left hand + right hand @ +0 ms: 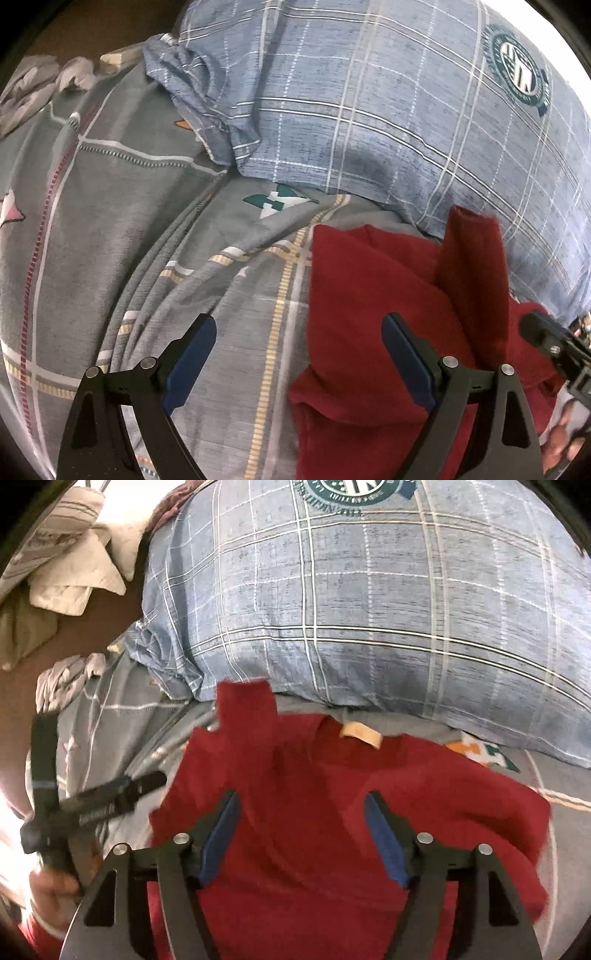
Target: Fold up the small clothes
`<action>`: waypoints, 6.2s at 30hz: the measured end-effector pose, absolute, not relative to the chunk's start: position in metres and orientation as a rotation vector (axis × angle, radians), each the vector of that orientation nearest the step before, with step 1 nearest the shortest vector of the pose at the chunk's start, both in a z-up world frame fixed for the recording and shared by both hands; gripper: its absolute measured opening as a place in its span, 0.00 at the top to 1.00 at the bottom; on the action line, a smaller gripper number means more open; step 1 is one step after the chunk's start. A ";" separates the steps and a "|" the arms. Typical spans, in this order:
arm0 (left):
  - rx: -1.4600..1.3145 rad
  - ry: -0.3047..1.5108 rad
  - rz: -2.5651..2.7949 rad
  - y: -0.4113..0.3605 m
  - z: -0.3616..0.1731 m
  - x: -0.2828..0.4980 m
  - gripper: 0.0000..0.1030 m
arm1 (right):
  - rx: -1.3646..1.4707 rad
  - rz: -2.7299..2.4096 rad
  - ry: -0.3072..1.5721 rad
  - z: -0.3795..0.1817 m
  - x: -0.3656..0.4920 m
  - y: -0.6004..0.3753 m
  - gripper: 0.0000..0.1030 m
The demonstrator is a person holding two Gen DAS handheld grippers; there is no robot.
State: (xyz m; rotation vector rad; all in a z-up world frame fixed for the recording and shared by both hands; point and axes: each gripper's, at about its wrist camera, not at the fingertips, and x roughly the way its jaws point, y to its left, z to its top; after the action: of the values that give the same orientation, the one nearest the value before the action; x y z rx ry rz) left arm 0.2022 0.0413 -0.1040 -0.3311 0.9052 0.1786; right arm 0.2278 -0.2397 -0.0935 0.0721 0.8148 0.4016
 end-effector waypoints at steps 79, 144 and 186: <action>-0.208 0.989 0.133 -0.007 -0.137 0.215 0.10 | 0.055 0.162 0.921 -0.104 0.163 -0.375 0.70; -0.405 1.038 0.012 0.060 -0.134 0.227 0.85 | 0.250 0.214 0.913 -0.114 0.064 -0.341 0.32; -0.262 1.170 -0.041 -0.011 -0.113 -0.049 0.32 | 0.288 0.272 1.077 -0.166 -0.068 -0.394 0.26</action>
State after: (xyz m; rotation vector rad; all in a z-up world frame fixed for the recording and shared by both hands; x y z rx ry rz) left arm -0.0488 -0.0112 -0.1132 -0.2623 1.1700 -0.0411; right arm -0.0684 -0.3944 -0.1656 0.2878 1.0772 0.2716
